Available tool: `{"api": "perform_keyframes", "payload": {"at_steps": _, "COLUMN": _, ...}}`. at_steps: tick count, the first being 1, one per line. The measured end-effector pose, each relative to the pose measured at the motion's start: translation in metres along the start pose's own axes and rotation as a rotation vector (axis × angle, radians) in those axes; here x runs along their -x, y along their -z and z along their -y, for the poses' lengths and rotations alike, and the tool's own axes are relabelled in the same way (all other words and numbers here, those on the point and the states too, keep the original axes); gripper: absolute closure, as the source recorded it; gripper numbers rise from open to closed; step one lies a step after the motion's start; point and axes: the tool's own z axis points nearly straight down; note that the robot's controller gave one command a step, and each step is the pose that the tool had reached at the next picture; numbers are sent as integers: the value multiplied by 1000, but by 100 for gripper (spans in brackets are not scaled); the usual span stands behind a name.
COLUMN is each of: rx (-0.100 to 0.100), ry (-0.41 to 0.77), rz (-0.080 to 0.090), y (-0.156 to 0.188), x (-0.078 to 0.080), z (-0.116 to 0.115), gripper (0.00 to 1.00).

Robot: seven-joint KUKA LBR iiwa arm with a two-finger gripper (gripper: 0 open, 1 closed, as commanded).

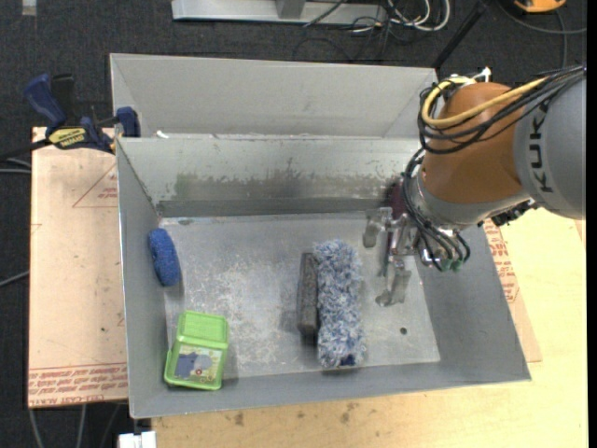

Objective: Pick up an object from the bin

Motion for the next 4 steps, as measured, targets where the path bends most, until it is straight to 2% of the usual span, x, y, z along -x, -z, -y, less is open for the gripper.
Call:
{"api": "perform_keyframes", "payload": {"at_steps": 1, "rx": 0, "ry": 0, "rz": 1, "y": 2, "x": 0, "z": 0, "gripper": 0}}
{"api": "perform_keyframes", "payload": {"at_steps": 2, "rx": 0, "ry": 43, "rz": 9, "y": -4, "x": -5, "z": 11, "gripper": 0}}
{"api": "perform_keyframes", "payload": {"at_steps": 3, "rx": -4, "ry": 107, "rz": 15, "y": -52, "x": 1, "z": -15, "gripper": 0}}
{"api": "perform_keyframes", "payload": {"at_steps": 4, "rx": 1, "ry": 314, "rz": 7, "y": -86, "x": 15, "z": -31, "gripper": 0}}
